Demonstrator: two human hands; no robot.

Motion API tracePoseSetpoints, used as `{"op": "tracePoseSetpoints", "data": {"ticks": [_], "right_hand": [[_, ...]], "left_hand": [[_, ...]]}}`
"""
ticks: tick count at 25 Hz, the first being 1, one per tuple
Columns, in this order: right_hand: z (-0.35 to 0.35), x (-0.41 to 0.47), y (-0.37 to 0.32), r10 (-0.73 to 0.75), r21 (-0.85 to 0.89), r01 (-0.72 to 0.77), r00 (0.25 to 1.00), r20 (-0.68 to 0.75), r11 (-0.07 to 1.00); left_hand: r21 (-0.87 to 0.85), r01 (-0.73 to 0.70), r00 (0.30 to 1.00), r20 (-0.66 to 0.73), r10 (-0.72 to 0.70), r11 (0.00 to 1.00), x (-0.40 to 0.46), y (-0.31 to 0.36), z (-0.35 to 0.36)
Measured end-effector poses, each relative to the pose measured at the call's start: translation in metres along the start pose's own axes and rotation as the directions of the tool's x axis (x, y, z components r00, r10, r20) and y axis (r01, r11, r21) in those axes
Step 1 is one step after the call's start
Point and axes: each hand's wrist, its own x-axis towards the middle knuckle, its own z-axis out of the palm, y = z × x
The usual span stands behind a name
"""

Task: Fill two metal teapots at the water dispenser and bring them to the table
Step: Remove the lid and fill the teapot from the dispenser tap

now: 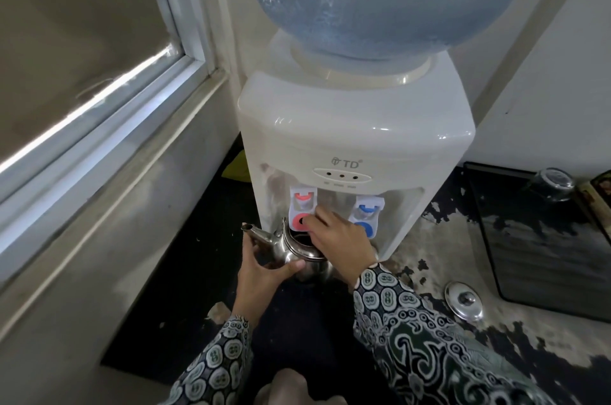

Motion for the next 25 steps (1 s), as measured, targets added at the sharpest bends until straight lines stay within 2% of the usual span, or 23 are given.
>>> {"op": "tracePoseSetpoints", "data": {"ticks": [4, 9, 12, 14, 17, 19, 22, 25], "right_hand": [[-0.002, 0.002, 0.003, -0.106, -0.099, 0.105, 0.994, -0.005, 0.989], [-0.012, 0.002, 0.000, -0.152, -0.087, 0.148, 0.988, -0.040, 0.985], [-0.024, -0.013, 0.000, -0.134, 0.036, 0.143, 0.974, -0.181, 0.989], [-0.044, -0.014, 0.003, -0.094, 0.178, 0.156, 0.945, -0.313, 0.972], [-0.069, -0.005, 0.011, -0.059, 0.265, 0.173, 0.920, -0.388, 0.949], [-0.068, -0.008, 0.015, -0.036, 0.318, 0.167, 0.924, -0.381, 0.933], [-0.048, -0.028, 0.017, 0.123, 0.480, 0.040, 0.945, -0.303, 0.876], [-0.021, -0.049, 0.022, 0.112, 0.453, -0.015, 0.976, -0.187, 0.892]], "left_hand": [[-0.024, -0.012, 1.000, -0.005, 0.012, 1.000, 0.002, 0.000, 0.000], [-0.036, 0.019, 1.000, -0.022, -0.019, 0.999, 0.003, -0.002, 0.001], [-0.023, 0.012, 1.000, -0.014, -0.012, 1.000, 0.003, -0.002, 0.000], [-0.016, 0.023, 1.000, -0.020, -0.024, 1.000, 0.004, -0.004, 0.000], [-0.003, 0.037, 0.999, -0.031, -0.037, 0.999, 0.003, -0.004, -0.001], [0.003, 0.050, 0.998, -0.037, -0.050, 0.999, 0.002, -0.004, 0.001], [-0.005, 0.048, 0.998, -0.043, -0.048, 0.999, 0.001, -0.002, 0.002], [0.014, 0.047, 0.998, -0.037, -0.047, 0.999, 0.001, -0.003, 0.003]]}}
